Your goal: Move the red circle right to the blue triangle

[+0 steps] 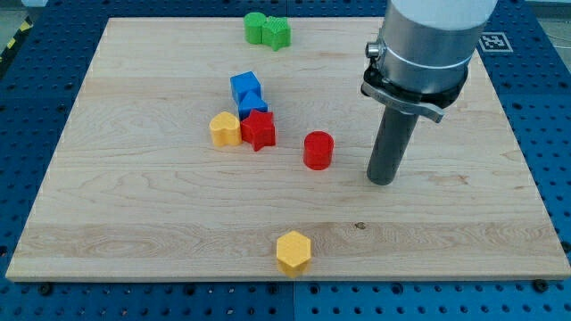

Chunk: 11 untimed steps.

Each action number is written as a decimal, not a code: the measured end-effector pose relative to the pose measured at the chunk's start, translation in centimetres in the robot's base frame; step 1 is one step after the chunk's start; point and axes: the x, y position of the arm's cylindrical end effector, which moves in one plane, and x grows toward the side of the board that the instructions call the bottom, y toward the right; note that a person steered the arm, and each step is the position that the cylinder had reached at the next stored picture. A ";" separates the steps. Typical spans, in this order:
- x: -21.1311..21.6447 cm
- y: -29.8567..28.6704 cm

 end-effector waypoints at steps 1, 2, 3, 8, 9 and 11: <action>0.0 -2.7; 0.0 -5.3; -0.8 -6.2; -12.2 -6.6; -11.0 -6.8; -4.3 -2.6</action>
